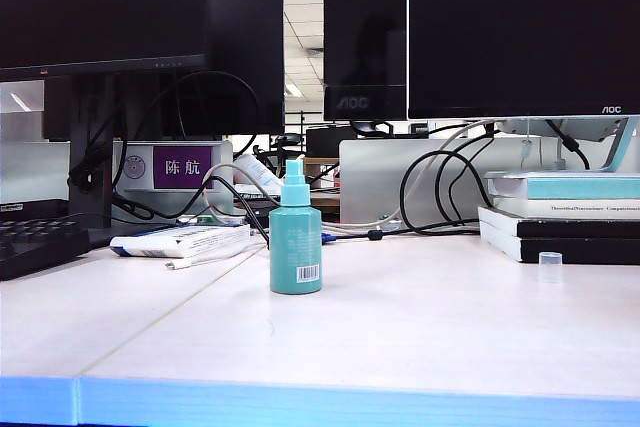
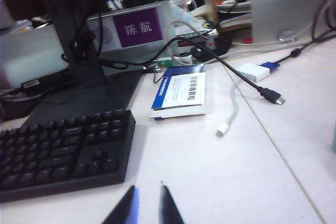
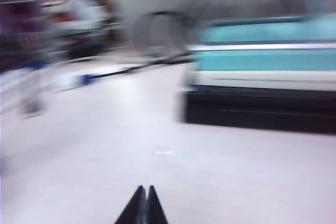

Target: Pick up the sprayer with the left hand and remove the lid with the right hand then place it on the table.

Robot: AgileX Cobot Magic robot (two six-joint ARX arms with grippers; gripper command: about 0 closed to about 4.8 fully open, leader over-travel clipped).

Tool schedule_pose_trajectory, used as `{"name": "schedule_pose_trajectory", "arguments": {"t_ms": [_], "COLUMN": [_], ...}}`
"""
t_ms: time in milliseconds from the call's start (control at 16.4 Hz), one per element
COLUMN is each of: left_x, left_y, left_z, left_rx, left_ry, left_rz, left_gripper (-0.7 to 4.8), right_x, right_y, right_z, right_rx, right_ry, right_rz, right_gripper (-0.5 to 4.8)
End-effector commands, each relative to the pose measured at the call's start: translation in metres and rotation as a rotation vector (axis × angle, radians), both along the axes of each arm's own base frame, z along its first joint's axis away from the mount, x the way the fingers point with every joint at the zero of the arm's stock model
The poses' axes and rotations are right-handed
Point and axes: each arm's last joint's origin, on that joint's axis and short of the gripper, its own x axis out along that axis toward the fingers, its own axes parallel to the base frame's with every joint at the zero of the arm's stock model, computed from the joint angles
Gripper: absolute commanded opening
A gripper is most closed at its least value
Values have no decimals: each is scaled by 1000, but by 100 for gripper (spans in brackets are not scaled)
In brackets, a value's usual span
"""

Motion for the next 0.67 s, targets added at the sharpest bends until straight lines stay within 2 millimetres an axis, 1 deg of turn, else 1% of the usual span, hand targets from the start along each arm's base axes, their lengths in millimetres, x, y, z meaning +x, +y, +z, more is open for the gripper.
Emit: {"name": "schedule_pose_trajectory", "arguments": {"t_ms": [61,367,428,489,550,673], "left_x": [0,0,2,6,7,9], "left_y": [0,0,4,14,18,32], "left_z": [1,1,-1,-2,-2,-1], "left_rx": [-14,-13,0,5,4,-5], "left_ry": [-9,-8,12,25,24,6], "left_rz": [3,5,12,93,128,272], "left_gripper": [66,66,66,66,66,66], "right_x": [0,1,1,1,1,1], "right_y": [-1,-1,-3,-4,-4,-4], "right_z": [-4,0,1,1,2,1], "right_rx": [119,120,145,202,204,202], "right_ry": [41,4,-8,-9,-9,-4], "right_rz": [-59,-55,-105,-139,-138,-139], "right_gripper": [-1,-1,-1,-1,-1,-1]}}
